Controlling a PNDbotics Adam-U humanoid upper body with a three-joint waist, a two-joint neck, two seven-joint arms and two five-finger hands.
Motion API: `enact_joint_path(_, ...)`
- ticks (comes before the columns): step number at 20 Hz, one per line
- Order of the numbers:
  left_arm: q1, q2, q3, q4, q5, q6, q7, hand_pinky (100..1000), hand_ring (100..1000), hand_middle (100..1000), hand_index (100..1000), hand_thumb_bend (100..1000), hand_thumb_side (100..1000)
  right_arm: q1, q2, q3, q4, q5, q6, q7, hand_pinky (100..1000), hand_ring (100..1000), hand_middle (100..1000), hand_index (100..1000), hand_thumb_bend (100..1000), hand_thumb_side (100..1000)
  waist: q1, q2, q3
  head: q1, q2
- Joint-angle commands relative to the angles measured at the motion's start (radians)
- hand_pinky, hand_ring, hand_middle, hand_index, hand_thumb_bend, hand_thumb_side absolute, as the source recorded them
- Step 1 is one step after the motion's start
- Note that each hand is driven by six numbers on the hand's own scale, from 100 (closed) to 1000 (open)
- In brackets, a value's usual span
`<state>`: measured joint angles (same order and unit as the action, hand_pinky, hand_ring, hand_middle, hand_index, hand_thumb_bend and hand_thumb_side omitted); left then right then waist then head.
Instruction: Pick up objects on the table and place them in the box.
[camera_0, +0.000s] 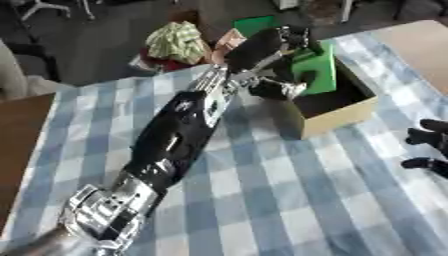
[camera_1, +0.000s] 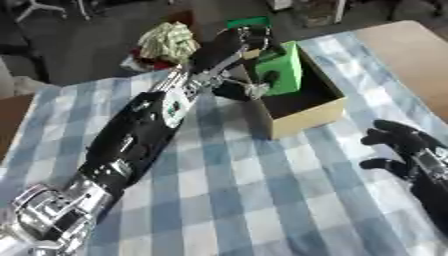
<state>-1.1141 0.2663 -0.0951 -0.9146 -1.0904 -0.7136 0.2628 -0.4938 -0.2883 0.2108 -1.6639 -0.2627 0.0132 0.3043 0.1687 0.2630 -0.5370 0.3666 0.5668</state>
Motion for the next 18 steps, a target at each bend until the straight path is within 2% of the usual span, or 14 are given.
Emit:
enact_joint_path(1, -0.017, 0.004, -0.001, -0.010, -0.091, -0.002, 0.045, 619, 535, 461, 633, 100, 198, -0.019, 0.000, 0.002, -0.007, 0.011, 0.000, 0.005, 704, 1000, 710, 886, 100, 767, -0.005, -0.010, -0.006, 0.005, -0.018)
enact_joint_path(3, -0.013, 0.000, 0.003, 0.004, -0.138, 0.004, 0.063, 625, 549, 483, 648, 100, 209, -0.022, 0.001, 0.004, -0.007, 0.012, 0.000, 0.007, 704, 1000, 710, 885, 100, 770, 0.000, -0.004, -0.011, 0.002, -0.022)
enact_joint_path(7, -0.007, -0.006, 0.011, 0.029, -0.206, 0.017, 0.089, 648, 611, 592, 732, 100, 223, -0.025, 0.004, 0.005, -0.006, 0.016, 0.000, 0.008, 704, 1000, 710, 883, 100, 776, 0.007, 0.004, -0.015, 0.000, -0.021)
enact_joint_path(8, -0.006, -0.007, 0.013, 0.034, -0.217, 0.019, 0.096, 674, 662, 671, 768, 100, 222, -0.025, 0.004, 0.005, -0.005, 0.017, 0.000, 0.008, 704, 1000, 710, 883, 100, 777, 0.008, 0.005, -0.015, -0.001, -0.021)
enact_joint_path(9, -0.005, -0.008, 0.014, 0.038, -0.226, 0.021, 0.101, 677, 668, 681, 773, 100, 221, -0.026, 0.004, 0.005, -0.005, 0.018, 0.000, 0.008, 704, 1000, 710, 882, 100, 778, 0.009, 0.006, -0.015, -0.001, -0.021)
enact_joint_path(10, -0.004, -0.009, 0.016, 0.042, -0.233, 0.023, 0.107, 706, 713, 744, 803, 100, 211, -0.026, 0.005, 0.006, -0.005, 0.018, 0.000, 0.009, 704, 1000, 710, 882, 100, 777, 0.010, 0.007, -0.014, -0.001, -0.020)
enact_joint_path(13, -0.003, -0.009, 0.019, 0.049, -0.237, 0.026, 0.121, 740, 759, 816, 852, 152, 203, -0.027, 0.005, 0.006, -0.004, 0.019, 0.000, 0.009, 704, 1000, 710, 881, 100, 776, 0.011, 0.005, -0.012, -0.002, -0.021)
enact_joint_path(14, -0.003, -0.009, 0.020, 0.050, -0.234, 0.025, 0.123, 755, 781, 844, 876, 221, 206, -0.027, 0.005, 0.006, -0.004, 0.018, 0.000, 0.009, 704, 1000, 710, 881, 100, 774, 0.011, 0.005, -0.011, -0.002, -0.021)
enact_joint_path(15, -0.003, -0.009, 0.021, 0.052, -0.226, 0.023, 0.124, 762, 790, 853, 881, 241, 207, -0.027, 0.005, 0.006, -0.003, 0.018, 0.000, 0.009, 704, 1000, 710, 880, 100, 774, 0.011, 0.003, -0.010, -0.002, -0.020)
enact_joint_path(18, -0.003, -0.006, 0.025, 0.050, -0.184, 0.011, 0.124, 780, 813, 876, 895, 231, 183, -0.025, 0.005, 0.006, -0.002, 0.018, 0.001, 0.010, 704, 1000, 710, 880, 100, 771, 0.008, -0.002, -0.005, -0.003, -0.019)
